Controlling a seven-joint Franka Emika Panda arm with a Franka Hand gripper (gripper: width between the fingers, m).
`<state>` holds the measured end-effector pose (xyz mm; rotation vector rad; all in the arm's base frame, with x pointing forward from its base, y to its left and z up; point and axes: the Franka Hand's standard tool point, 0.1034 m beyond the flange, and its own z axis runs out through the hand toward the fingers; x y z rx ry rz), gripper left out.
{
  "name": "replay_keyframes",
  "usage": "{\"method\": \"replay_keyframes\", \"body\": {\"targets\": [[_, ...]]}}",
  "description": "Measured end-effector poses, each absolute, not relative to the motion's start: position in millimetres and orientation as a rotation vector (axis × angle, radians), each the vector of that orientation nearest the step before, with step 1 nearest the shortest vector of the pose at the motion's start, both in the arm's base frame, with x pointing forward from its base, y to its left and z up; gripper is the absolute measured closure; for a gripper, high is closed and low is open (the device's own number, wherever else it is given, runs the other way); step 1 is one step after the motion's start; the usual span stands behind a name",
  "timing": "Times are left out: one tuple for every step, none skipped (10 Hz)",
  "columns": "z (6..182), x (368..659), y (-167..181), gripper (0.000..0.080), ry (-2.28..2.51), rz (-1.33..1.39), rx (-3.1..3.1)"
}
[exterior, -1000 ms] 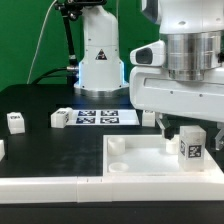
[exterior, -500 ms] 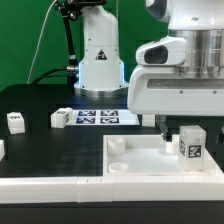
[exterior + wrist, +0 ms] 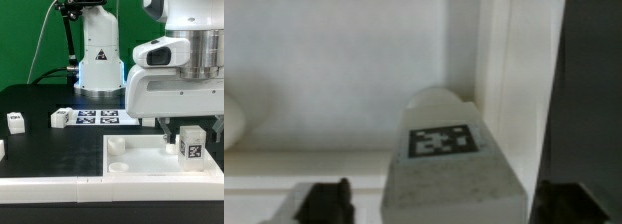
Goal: Assemble one leg
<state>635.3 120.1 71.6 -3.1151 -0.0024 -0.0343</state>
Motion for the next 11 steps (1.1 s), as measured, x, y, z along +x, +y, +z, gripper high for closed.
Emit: {"method": "replay_keyframes", "body": {"targets": [[71.6,635,120,0.04,0.015,-0.034,-3.114],[71.6,635,120,0.0511,0.055,-0.033,-3.112],[71.5,635,120,0.0511,0.192,-0.032,-3.103],[71.3,636,120,0.0511,0.357,-0.034,-3.081],[71.2,636,119,0.0511,0.527,-0.038,-3.053],[71.1,637,114,0.0511,0.662,-0.047,-3.029],[71.0,635,109,0.0511,0.796,-0.048,-3.001],[71.2,634,103,0.051,0.913,-0.053,-2.977],[71.3,634,99,0.0506,0.991,-0.057,-2.96],[71.8,633,93,0.0498,1.156,-0.058,-2.92],[72.0,632,90,0.0498,1.207,-0.06,-2.907]]}}
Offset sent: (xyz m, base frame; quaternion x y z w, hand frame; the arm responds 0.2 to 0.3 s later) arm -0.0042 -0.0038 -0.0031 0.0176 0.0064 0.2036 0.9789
